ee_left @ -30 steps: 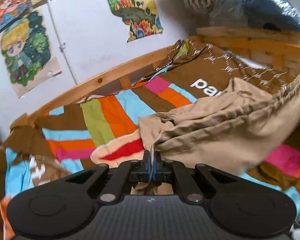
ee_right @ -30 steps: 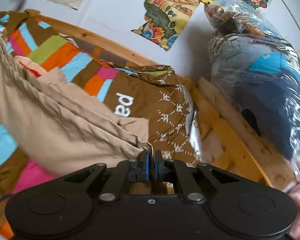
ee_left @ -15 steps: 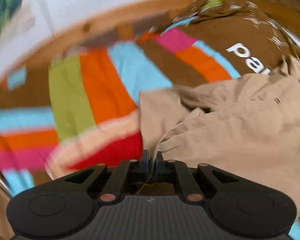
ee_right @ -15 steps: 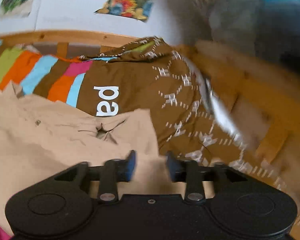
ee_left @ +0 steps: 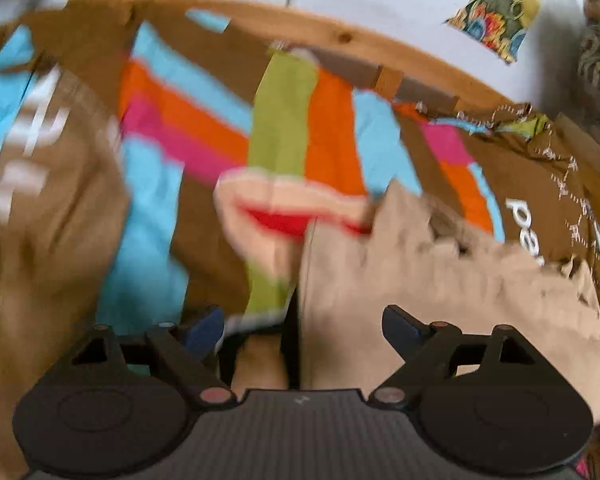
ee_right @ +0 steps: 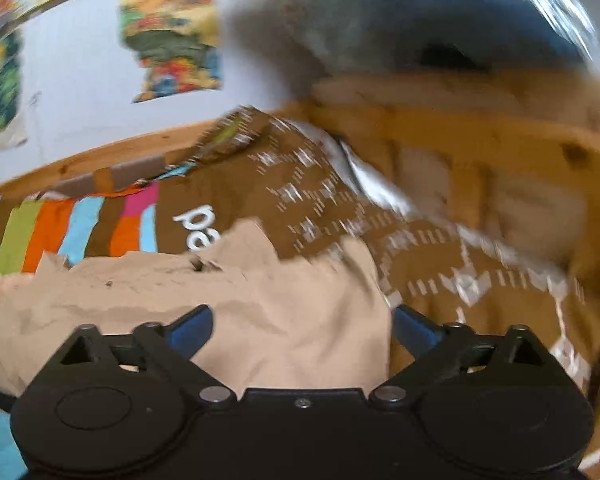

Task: Fold large clothes

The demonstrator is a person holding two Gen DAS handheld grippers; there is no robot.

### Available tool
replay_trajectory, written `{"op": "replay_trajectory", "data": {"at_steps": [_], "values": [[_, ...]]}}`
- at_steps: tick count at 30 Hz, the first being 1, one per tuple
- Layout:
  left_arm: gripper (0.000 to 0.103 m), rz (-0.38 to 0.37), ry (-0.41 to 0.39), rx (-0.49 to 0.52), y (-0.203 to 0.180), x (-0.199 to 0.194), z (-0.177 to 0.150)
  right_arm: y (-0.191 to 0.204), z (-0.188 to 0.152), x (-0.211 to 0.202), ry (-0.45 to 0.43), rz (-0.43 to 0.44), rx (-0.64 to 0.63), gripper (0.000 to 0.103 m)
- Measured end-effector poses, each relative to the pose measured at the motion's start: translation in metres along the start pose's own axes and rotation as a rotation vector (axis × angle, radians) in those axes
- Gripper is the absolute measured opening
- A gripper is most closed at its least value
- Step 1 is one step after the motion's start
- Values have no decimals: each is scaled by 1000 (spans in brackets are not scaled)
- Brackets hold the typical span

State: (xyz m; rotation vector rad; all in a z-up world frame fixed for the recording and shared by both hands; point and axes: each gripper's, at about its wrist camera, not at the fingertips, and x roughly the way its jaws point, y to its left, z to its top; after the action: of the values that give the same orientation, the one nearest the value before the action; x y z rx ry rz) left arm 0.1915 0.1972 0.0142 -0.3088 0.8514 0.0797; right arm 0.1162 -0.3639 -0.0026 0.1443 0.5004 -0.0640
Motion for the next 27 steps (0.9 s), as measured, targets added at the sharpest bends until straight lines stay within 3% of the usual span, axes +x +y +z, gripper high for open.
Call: {"op": "replay_trajectory", "data": {"at_steps": [2,4,6,7,8,10,15,17,21,24,27], "values": [[75,-7,31,-18,5,6,-14,-13,-6,6,41,-31,72,68],[61,-12,48,-62,7,9,-27,-25,-12,13,70,-51,146,54],[33,-43,47,-130,12,12,-36,-33,-18,19,90,-41,214,45],[24,-59,46,-156,14,13,-39,-38,-21,21,95,-32,252,37],[10,-73,45,-176,15,14,-41,-43,-24,21,92,-24,281,19],[3,-69,22,-162,10,12,-42,-47,-27,21,80,-22,307,6],[0,-65,-90,-191,7,-25,-34,-27,-7,-3,-62,-7,162,2],[1,-44,-74,-140,7,-26,-33,-23,-6,3,-34,-17,123,2],[1,7,-10,-71,2,5,-39,-30,-25,32,121,-65,130,2],[1,34,23,-35,-5,25,-48,-27,-30,37,137,-77,101,3],[4,63,7,-3,-12,24,-53,-20,-30,34,130,-101,40,11]]}}
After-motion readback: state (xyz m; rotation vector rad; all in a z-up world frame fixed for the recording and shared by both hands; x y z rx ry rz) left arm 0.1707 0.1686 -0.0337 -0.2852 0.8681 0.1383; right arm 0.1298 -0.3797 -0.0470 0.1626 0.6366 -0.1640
